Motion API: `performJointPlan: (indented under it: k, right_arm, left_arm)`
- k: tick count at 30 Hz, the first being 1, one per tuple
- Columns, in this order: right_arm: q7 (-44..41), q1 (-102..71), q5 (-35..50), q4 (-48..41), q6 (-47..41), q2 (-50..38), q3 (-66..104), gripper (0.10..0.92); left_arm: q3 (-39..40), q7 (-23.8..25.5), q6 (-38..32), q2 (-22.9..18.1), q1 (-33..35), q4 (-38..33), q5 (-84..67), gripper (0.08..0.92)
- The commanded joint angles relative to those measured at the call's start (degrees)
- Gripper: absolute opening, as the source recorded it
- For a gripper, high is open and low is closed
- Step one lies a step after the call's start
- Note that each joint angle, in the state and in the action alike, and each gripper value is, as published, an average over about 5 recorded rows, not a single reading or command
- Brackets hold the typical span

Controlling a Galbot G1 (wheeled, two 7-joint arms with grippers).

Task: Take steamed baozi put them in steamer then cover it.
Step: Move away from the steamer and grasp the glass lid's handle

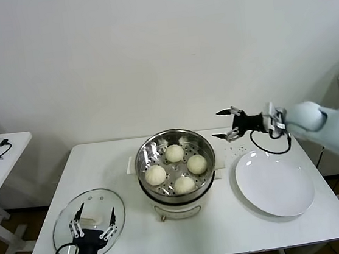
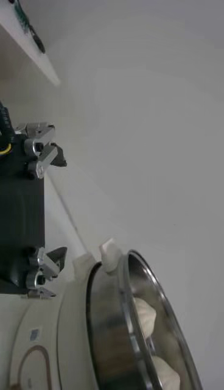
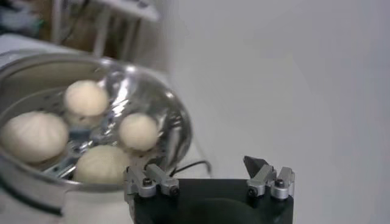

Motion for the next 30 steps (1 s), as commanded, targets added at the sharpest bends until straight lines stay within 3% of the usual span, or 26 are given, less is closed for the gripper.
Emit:
performJointPlan:
  k: [1, 5, 12, 18, 23, 30]
  right_arm:
    - [11.51, -47.4, -5.09, 1.75, 4.4, 0.05, 51.55, 0.823]
    - [11.69, -60.28, -9.07, 4.97, -0.58, 7.06, 67.59, 0.823]
    - [14.58, -70.25, -11.63, 9.77, -4.0, 14.46, 77.18, 0.823]
    - [15.88, -74.48, -12.72, 11.93, -6.41, 19.07, 84.08, 0.823]
    - [15.54, -77.5, -13.92, 13.22, -8.82, 23.14, 89.4, 0.823]
    - [13.2, -78.04, -15.08, 12.9, -10.72, 26.1, 92.15, 0.823]
  left_arm:
    - [0.51, -0.58, -0.28, -1.9, 0.98, -0.77, 8.64, 0.823]
    - [0.35, -1.3, 0.32, -2.19, 0.22, -0.82, 14.04, 0.823]
    - [-0.76, -3.05, 3.43, -2.06, -0.96, 0.77, 29.22, 0.823]
    - [-1.4, -2.0, 7.61, -1.16, -1.11, 3.49, 51.35, 0.823]
    - [-3.84, -0.78, 2.42, -1.04, -2.62, 8.1, 68.05, 0.823]
    - [-6.79, -2.16, -3.09, -1.21, -7.6, 15.72, 74.59, 0.823]
